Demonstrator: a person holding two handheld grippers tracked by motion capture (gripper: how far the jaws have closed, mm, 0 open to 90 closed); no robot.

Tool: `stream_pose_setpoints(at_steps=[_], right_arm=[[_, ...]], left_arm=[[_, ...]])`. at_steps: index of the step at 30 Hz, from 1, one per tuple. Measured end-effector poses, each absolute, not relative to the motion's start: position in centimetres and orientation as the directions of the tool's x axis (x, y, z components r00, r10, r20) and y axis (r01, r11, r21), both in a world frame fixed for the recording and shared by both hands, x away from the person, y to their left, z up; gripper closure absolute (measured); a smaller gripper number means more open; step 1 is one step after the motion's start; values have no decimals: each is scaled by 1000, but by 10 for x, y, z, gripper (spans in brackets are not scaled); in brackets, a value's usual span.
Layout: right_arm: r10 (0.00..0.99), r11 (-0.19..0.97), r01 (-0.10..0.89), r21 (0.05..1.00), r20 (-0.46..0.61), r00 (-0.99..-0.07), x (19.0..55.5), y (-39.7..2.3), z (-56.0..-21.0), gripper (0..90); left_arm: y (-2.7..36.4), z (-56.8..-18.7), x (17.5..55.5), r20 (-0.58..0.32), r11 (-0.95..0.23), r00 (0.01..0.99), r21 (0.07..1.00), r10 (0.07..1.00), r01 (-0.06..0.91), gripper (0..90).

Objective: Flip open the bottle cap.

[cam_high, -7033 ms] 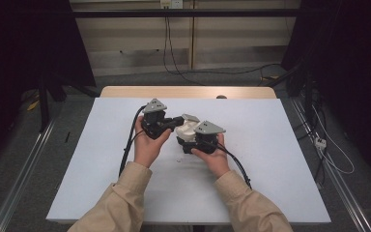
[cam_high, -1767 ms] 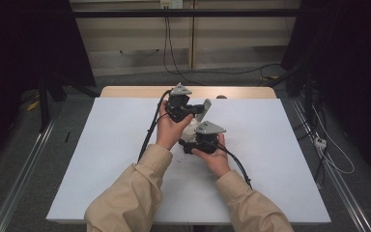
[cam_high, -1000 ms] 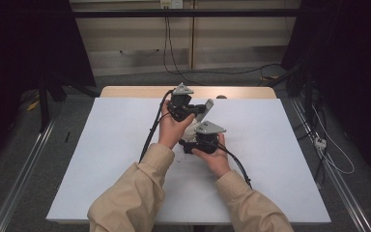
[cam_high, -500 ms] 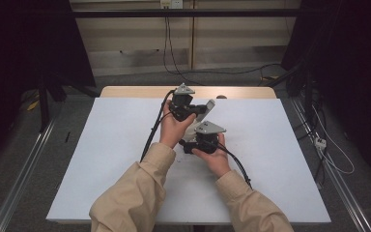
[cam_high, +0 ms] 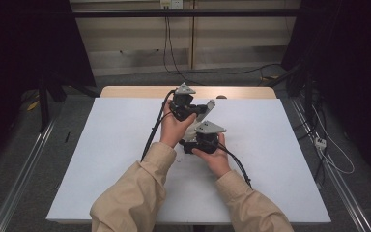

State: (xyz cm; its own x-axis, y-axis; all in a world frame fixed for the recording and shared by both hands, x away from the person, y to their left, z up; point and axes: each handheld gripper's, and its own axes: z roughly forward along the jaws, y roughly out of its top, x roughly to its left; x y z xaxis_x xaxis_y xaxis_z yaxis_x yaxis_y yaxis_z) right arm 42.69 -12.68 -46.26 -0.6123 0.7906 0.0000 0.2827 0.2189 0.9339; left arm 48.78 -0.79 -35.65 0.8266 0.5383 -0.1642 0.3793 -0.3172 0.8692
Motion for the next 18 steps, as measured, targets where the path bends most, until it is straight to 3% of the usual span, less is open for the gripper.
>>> stream_pose_setpoints(at_steps=[18], right_arm=[[789, 226, 279, 933, -7, -615, 427, -126, -463, 188]], left_arm=[[-11, -361, 490, -174, -324, 826, 861, 537, 392, 900]])
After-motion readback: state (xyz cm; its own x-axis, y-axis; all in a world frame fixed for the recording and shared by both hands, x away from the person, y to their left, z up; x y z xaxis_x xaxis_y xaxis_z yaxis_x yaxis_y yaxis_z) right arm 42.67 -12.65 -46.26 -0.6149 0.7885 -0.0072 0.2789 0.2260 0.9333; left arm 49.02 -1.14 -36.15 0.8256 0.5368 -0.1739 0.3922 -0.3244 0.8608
